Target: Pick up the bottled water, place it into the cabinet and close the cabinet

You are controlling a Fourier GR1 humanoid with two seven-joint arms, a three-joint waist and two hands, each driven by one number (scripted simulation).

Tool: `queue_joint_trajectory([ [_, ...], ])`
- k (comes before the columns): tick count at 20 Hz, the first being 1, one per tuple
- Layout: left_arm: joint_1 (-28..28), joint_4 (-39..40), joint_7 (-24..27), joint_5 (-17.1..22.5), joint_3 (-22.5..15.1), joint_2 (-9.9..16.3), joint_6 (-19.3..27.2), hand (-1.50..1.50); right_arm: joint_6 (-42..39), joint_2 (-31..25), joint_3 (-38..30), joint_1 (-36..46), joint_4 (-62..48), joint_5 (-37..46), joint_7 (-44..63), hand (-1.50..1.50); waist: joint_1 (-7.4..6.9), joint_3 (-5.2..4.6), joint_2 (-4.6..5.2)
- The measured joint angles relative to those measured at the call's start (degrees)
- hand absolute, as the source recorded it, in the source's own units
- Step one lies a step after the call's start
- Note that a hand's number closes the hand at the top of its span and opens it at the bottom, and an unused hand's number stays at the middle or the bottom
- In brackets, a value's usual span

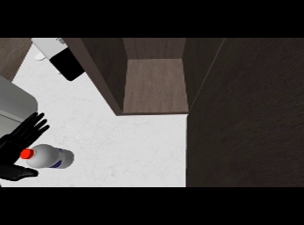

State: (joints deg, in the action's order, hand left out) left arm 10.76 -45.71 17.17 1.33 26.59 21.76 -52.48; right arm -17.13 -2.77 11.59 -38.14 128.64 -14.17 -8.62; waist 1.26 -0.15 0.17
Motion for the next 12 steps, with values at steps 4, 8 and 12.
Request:
queue_joint_trajectory([
  [4,1.82,5.61,2.82,-1.78,-1.66,0.87,1.32,-1.5,-0.69,-0.42,-0.39,-0.63,-0.24,-0.65,-0.68,-1.5,-0.01,0.0,0.04],
  [8,2.27,8.67,6.74,-3.97,-4.04,0.09,3.68,-1.5,-0.3,-0.14,0.06,-0.97,0.46,-0.1,-0.73,-1.5,0.06,-0.04,0.06],
  [12,4.14,12.14,9.49,-5.31,-5.93,-0.21,5.64,-1.5,-0.35,-0.21,-0.03,-0.36,-0.17,0.3,-0.95,-1.5,0.12,-0.06,0.12],
])
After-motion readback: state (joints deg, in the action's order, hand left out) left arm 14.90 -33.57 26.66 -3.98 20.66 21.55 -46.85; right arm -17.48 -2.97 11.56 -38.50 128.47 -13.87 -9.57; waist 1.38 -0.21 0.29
